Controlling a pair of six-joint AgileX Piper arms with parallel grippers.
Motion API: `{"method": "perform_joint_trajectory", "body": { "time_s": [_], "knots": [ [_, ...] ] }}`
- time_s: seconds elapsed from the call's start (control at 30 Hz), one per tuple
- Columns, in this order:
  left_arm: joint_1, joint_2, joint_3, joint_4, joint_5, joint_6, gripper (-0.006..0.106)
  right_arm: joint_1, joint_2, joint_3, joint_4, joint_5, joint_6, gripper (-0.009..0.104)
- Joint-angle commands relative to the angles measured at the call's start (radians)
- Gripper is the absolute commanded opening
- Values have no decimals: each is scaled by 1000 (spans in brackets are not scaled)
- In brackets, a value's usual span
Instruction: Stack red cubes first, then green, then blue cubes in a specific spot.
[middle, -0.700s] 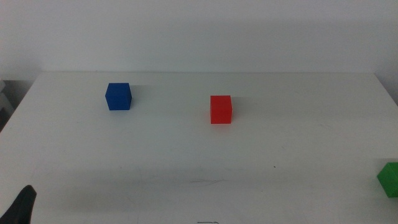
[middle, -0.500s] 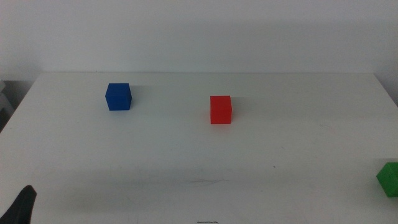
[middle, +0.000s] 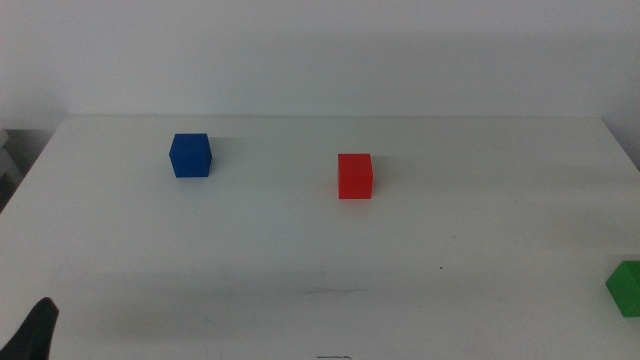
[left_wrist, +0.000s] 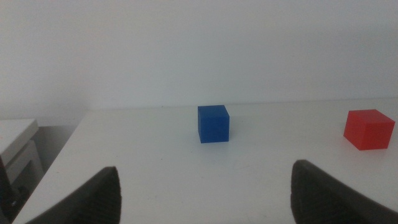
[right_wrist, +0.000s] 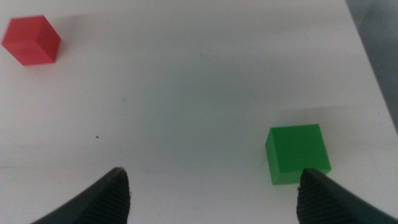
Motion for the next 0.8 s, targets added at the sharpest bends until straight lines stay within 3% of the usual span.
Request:
{"method": "perform_joint_trajectory", "body": {
  "time_s": [0.0,0.37,0.53,0.67,0.77],
  "knots": [
    [-5,-19,-3,-11,-77,-7,94,3,47,-45,-1,-38,1,91],
    [-5,-19,-3,-11,-77,-7,94,3,125,-55,4,-17,5,91],
    [-5,-19,-3,-11,-77,-7,94,5,192,-144,79,70,5,91],
    [-5,-19,-3,-11,-77,-7,94,62,315,-259,118,129,33,91],
    [-5,-19,-3,-11,-77,-7,94,142,441,-352,108,158,94,91]
  ]
}}
